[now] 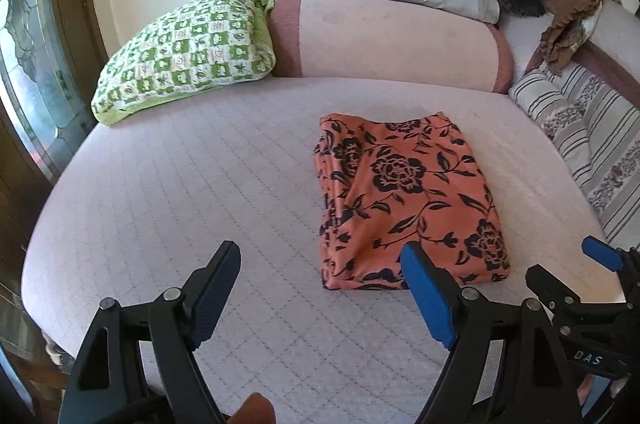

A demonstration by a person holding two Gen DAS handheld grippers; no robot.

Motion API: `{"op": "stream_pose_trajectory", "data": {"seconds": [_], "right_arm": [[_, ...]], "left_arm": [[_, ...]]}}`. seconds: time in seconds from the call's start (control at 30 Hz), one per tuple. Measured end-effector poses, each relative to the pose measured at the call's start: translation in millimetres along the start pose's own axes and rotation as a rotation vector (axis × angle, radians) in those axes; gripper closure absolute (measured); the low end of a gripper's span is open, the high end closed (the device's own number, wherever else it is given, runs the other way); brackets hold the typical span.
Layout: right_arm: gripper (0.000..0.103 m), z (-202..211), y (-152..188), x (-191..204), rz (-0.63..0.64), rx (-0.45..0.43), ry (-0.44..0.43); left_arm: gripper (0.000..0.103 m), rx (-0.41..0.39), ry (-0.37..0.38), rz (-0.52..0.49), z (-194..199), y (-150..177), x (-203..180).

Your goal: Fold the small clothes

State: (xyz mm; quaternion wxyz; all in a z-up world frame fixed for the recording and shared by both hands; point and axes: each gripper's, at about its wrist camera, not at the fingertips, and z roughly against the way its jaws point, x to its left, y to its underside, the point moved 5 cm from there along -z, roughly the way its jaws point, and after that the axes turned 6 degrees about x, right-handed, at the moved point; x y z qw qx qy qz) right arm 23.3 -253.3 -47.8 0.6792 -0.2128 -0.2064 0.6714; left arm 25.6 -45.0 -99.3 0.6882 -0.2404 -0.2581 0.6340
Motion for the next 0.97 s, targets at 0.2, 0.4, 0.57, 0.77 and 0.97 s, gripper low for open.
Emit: {"op": "stream_pose_trajectory", "data": {"seconds": [0.2, 0.4, 0.57, 0.77, 0.97], "right_arm": [[0.000, -2.1, -6.2, -2.2, 0.002, 0.000, 0.003], [0.000, -2.3, -12.2, -1.8, 0.003, -0.007, 0.012], [0.000, -2.7, -16.9, -0.9, 0.009, -0.013, 0.017], [0.000, -6.3, -21.6, -1.0, 0.024, -0.012, 0.034], [0.000, -11.4, -24.5, -0.7, 0.030, -0.002, 0.032]], "left_arm": [[0.020, -0.011, 0.001, -0.005, -1.6, -4.0, -6.8], [0.020, -0.006, 0.007, -0.004, -4.4, -7.7, -9.9], [0.020, -0.002, 0.007, -0.018, -7.7, -11.0, -14.2], [0.017, 0.007, 0.002, -0.026, -13.9, -13.7, -20.0], [0.009, -0.026, -0.028, -0.021, -14.0, -17.8, -17.8]]}}
